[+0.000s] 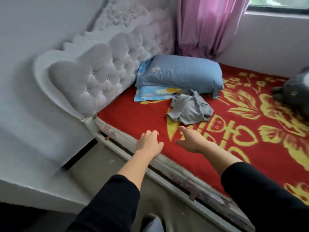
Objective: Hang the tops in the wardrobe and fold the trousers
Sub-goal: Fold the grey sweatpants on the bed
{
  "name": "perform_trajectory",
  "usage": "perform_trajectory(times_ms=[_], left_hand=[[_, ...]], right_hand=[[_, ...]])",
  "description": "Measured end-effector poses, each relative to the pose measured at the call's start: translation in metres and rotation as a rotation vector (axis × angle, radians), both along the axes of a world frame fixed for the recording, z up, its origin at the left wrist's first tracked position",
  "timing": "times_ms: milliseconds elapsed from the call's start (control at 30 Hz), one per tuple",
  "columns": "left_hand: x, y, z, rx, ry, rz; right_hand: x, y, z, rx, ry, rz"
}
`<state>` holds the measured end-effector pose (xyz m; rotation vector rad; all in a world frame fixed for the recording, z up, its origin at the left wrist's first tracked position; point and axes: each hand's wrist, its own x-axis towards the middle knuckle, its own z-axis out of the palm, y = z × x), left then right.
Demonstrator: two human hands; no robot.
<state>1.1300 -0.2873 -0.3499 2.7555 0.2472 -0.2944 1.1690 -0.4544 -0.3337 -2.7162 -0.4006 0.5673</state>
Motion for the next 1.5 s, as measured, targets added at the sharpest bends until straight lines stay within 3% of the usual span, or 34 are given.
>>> perform_trajectory(times_ms=[533,800,933,1067,1200,1300,1400,1500], left_hand=[[0.385,-0.017,-0.170,0.064,0.301,-0.249],[0.534,-0.057,-0.255,-0.107,0.176,-0.261],[0.595,-0.082,-0.280,-0.046,0.123,-0.438],[0.627,-0.089,-0.300,0.054,0.163,-0.574],[0.616,-0.092,-0.303,-0.009,0.087,-0.731],[0.588,-0.079,-0.295,-0.056,0.058,-0.792],[0.555,-0.064,-0.291,-0.110,0.179,-0.820],[0.521,-0.063,-0.280,-0.186,0.399,-0.959]], right_hand=[[0.335,-0.040,-0.163,-0.013,0.226,-0.371],[0.447,-0.095,-0.248,-0.108,0.191,-0.421],[0.504,-0.113,-0.282,-0.030,0.049,-0.492],[0.537,-0.112,-0.304,-0.004,-0.019,-0.440],[0.552,-0.107,-0.309,-0.292,0.022,-0.140],[0.539,-0.105,-0.311,-0.203,0.071,-0.019],[0.508,-0.110,-0.305,-0.049,0.318,-0.092],[0.483,-0.114,-0.292,-0.076,0.750,-0.011]])
